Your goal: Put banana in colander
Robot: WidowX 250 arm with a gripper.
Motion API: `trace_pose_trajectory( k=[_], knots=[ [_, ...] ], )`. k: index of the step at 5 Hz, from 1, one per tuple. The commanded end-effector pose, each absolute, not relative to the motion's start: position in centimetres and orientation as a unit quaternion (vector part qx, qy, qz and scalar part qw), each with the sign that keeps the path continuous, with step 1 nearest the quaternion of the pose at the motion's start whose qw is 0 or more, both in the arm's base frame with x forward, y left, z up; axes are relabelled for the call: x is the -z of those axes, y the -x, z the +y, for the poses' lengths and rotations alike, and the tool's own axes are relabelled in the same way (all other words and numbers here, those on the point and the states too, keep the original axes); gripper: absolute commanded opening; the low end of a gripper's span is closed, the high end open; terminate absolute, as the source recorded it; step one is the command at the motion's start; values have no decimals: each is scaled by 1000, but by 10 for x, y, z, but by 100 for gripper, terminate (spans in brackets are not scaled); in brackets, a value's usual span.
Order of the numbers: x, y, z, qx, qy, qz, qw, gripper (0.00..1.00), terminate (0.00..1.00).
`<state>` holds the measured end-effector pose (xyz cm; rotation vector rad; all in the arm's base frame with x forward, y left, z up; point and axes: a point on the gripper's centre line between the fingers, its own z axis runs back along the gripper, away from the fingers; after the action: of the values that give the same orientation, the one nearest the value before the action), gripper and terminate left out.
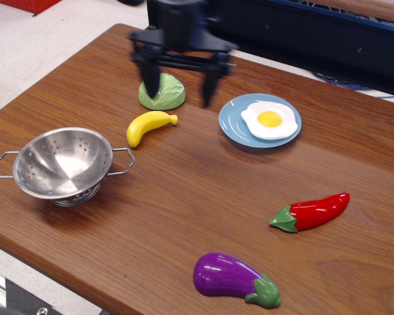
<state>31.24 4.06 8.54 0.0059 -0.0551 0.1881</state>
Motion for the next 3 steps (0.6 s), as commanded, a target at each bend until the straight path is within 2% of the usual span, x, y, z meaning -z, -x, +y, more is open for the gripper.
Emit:
trace_pose_trajectory(
  k=[1, 2, 3],
  knots=[
    [-82, -330, 87, -9, -63, -96, 993, 100, 0],
    [-73, -334, 84, 27, -55, -127, 990, 100, 0],
    [-68, -343, 80, 21, -66, -134, 989, 100, 0]
  ],
)
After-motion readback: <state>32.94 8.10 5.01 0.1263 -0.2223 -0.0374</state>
